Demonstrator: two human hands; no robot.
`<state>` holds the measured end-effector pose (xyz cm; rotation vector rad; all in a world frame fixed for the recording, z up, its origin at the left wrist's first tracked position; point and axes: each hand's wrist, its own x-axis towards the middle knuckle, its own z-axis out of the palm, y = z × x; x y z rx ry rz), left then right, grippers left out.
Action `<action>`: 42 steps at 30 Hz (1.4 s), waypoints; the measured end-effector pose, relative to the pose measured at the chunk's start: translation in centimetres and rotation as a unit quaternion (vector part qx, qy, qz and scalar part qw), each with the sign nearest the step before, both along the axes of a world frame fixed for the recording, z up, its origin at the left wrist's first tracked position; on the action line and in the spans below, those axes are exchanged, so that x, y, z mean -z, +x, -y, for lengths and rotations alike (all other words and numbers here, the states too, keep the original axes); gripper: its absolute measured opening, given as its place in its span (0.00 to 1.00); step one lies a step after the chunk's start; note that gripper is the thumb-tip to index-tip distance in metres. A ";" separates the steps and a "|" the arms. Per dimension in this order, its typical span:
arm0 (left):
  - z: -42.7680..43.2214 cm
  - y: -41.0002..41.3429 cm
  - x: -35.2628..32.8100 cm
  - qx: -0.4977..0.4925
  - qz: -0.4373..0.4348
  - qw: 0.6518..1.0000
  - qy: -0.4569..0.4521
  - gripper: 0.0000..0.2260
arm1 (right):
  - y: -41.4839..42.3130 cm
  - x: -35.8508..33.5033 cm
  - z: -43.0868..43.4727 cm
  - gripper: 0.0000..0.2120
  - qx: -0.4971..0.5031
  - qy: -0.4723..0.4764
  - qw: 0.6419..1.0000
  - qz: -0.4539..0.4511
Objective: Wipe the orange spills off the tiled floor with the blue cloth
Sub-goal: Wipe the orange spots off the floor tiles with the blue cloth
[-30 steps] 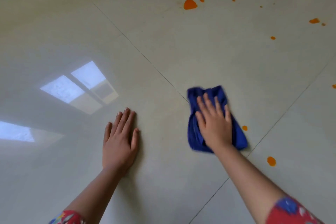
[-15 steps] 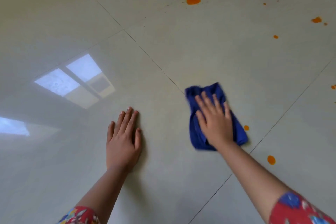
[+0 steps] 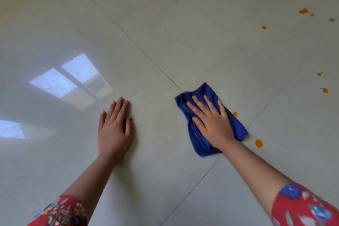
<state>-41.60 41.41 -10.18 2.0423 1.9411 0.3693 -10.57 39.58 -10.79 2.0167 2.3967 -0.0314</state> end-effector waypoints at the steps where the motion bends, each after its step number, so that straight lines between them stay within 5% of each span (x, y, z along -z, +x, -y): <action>1: 0.0 0.0 0.0 0.000 0.005 1.000 0.003 0.24 | -0.7 -0.1 -0.7 0.25 0.049 0.006 0.999 -0.003; 3: 0.0 0.0 0.1 0.004 0.023 1.000 0.013 0.24 | -4.2 -0.1 -0.1 0.25 0.068 0.016 0.997 -0.032; 7: 0.8 1.5 -0.7 -0.079 0.168 0.983 0.005 0.21 | -9.6 0.2 10.0 0.25 -0.167 -0.003 0.983 -0.075; 10: 3.0 4.0 -1.7 -0.037 0.194 0.980 -0.031 0.23 | -5.0 -0.3 15.7 0.25 -0.228 -0.042 0.971 -0.062; 12: 4.9 5.5 -2.0 0.024 0.182 0.982 -0.052 0.25 | 1.1 -0.1 15.9 0.26 -0.187 -0.024 0.982 -0.004; 15: 7.2 7.5 -1.7 0.088 0.134 0.985 -0.070 0.26 | 5.0 -0.8 12.8 0.26 0.076 -0.017 0.997 0.004; 17: 8.1 9.0 -1.3 0.134 0.097 0.984 -0.072 0.26 | 2.3 -0.7 12.1 0.26 0.168 -0.005 0.986 -0.017; 22: 6.5 12.7 -0.5 0.221 0.014 0.971 -0.088 0.30 | 5.1 -1.1 21.0 0.27 -0.152 -0.056 0.987 0.013; 26: 6.9 13.7 0.3 0.229 -0.077 0.970 -0.036 0.33 | 12.9 -1.2 20.9 0.26 0.072 -0.058 0.996 0.023; 29: 7.0 13.8 0.4 0.229 -0.078 0.970 -0.024 0.33 | 11.6 -0.8 16.1 0.26 0.251 -0.018 0.968 0.008; 31: 7.0 13.7 0.3 0.228 -0.079 0.970 -0.026 0.33 | 9.1 -0.6 14.2 0.26 0.233 -0.011 0.972 -0.012; 36: 7.1 13.8 0.1 0.224 -0.076 0.971 -0.026 0.32 | 10.7 -1.2 19.2 0.26 -0.107 -0.072 0.992 -0.001; 38: 7.1 14.0 0.1 0.220 -0.076 0.972 -0.026 0.32 | 13.5 -1.2 18.8 0.25 -0.056 -0.065 0.996 -0.007; 42: 7.2 14.0 0.3 0.220 -0.081 0.972 -0.025 0.33 | 13.4 -0.9 11.4 0.26 0.222 -0.022 0.975 -0.026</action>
